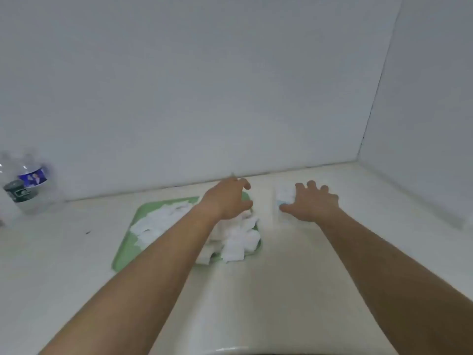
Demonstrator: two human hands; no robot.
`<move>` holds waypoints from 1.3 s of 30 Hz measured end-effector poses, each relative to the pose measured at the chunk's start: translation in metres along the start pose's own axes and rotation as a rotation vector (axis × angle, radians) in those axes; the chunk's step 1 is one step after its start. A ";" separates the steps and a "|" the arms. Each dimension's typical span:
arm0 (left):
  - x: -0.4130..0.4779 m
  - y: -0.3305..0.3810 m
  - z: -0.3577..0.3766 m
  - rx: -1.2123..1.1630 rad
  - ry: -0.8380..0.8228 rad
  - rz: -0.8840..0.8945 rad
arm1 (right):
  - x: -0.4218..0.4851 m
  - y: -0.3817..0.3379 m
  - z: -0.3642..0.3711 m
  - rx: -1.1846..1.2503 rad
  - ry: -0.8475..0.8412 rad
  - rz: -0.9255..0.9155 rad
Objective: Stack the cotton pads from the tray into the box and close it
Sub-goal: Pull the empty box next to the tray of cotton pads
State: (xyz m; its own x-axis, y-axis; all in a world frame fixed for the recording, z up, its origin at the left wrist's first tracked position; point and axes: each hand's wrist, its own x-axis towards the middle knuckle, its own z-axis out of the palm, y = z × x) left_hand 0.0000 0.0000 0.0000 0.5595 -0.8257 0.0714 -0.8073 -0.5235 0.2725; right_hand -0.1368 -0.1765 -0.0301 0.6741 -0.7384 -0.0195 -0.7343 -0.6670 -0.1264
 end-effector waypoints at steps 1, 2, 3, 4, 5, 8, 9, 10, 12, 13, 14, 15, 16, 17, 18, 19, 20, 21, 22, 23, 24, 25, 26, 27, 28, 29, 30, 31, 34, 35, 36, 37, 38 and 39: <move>0.004 0.005 0.006 0.003 -0.010 0.011 | -0.001 -0.001 0.005 -0.035 0.027 0.007; 0.009 0.009 0.011 0.006 0.003 0.026 | 0.001 -0.002 0.011 -0.068 0.072 0.010; 0.014 0.013 0.020 0.010 0.005 0.043 | 0.004 -0.003 0.021 -0.075 0.103 0.006; 0.017 0.018 0.028 0.021 0.011 0.064 | 0.004 -0.004 0.028 -0.063 0.155 -0.002; 0.021 0.023 0.036 0.043 0.024 0.090 | 0.005 -0.004 0.035 -0.051 0.191 -0.007; 0.034 0.034 0.055 0.157 0.102 0.201 | 0.004 -0.001 0.047 -0.083 0.326 -0.096; 0.038 0.038 0.061 0.191 0.112 0.232 | 0.004 0.001 0.050 -0.066 0.339 -0.157; 0.040 0.041 0.067 0.207 0.116 0.262 | 0.004 0.003 0.052 0.001 0.345 -0.237; 0.046 0.047 0.076 0.201 0.108 0.313 | 0.005 0.011 0.050 0.241 0.362 -0.340; 0.049 0.049 0.081 0.181 0.110 0.327 | 0.005 0.018 0.048 0.328 0.405 -0.348; 0.050 0.050 0.084 0.154 0.120 0.335 | 0.005 0.023 0.047 0.369 0.478 -0.331; 0.052 0.052 0.087 0.131 0.135 0.345 | 0.005 0.030 0.047 0.383 0.541 -0.287; 0.054 0.053 0.089 0.120 0.150 0.350 | 0.007 0.038 0.048 0.409 0.575 -0.232; 0.055 0.053 0.089 0.121 0.164 0.360 | 0.009 0.044 0.050 0.459 0.567 -0.174; 0.057 0.055 0.092 0.125 0.170 0.372 | 0.011 0.051 0.053 0.535 0.518 -0.120; 0.057 0.056 0.093 0.137 0.181 0.385 | 0.013 0.056 0.057 0.634 0.449 -0.080; 0.058 0.059 0.094 0.160 0.185 0.402 | 0.014 0.061 0.062 0.737 0.371 -0.047; 0.059 0.060 0.094 0.189 0.191 0.423 | 0.015 0.064 0.065 0.835 0.298 -0.023; 0.059 0.062 0.094 0.221 0.187 0.436 | 0.014 0.065 0.068 0.923 0.234 -0.008; 0.060 0.063 0.093 0.251 0.173 0.437 | 0.013 0.065 0.072 0.993 0.188 -0.004; 0.061 0.064 0.091 0.282 0.154 0.426 | 0.011 0.065 0.074 1.032 0.161 -0.008; 0.063 0.065 0.088 0.316 0.135 0.416 | 0.010 0.065 0.077 1.051 0.145 -0.007; 0.065 0.067 0.086 0.358 0.114 0.413 | 0.008 0.064 0.077 1.055 0.136 0.000; 0.066 0.069 0.085 0.400 0.099 0.420 | 0.007 0.064 0.079 1.039 0.135 0.012; 0.066 0.072 0.083 0.443 0.080 0.423 | 0.007 0.063 0.080 1.012 0.139 0.020; 0.066 0.074 0.083 0.472 0.063 0.427 | 0.007 0.063 0.082 0.979 0.145 0.026; 0.066 0.076 0.082 0.497 0.044 0.430 | 0.006 0.062 0.084 0.951 0.149 0.033; 0.066 0.078 0.082 0.516 0.029 0.437 | 0.007 0.063 0.085 0.936 0.156 0.044; 0.064 0.084 0.075 0.566 0.012 0.429 | 0.011 0.064 0.086 0.950 0.183 0.097; 0.063 0.086 0.072 0.570 0.015 0.423 | 0.012 0.064 0.087 0.958 0.186 0.106; 0.065 0.087 0.069 0.564 0.018 0.412 | 0.012 0.064 0.088 0.958 0.188 0.106; 0.066 0.087 0.065 0.551 0.027 0.407 | 0.012 0.063 0.088 0.956 0.191 0.103; 0.069 0.086 0.061 0.525 0.054 0.405 | 0.011 0.063 0.089 0.950 0.194 0.100; 0.072 0.085 0.057 0.491 0.082 0.416 | 0.011 0.063 0.089 0.944 0.201 0.095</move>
State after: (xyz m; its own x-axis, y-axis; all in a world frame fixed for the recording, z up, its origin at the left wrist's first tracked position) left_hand -0.0394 -0.1158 -0.0264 0.1781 -0.9718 0.1548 -0.9408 -0.2143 -0.2628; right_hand -0.1686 -0.2175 -0.1267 0.5244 -0.8469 0.0885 -0.3585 -0.3139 -0.8792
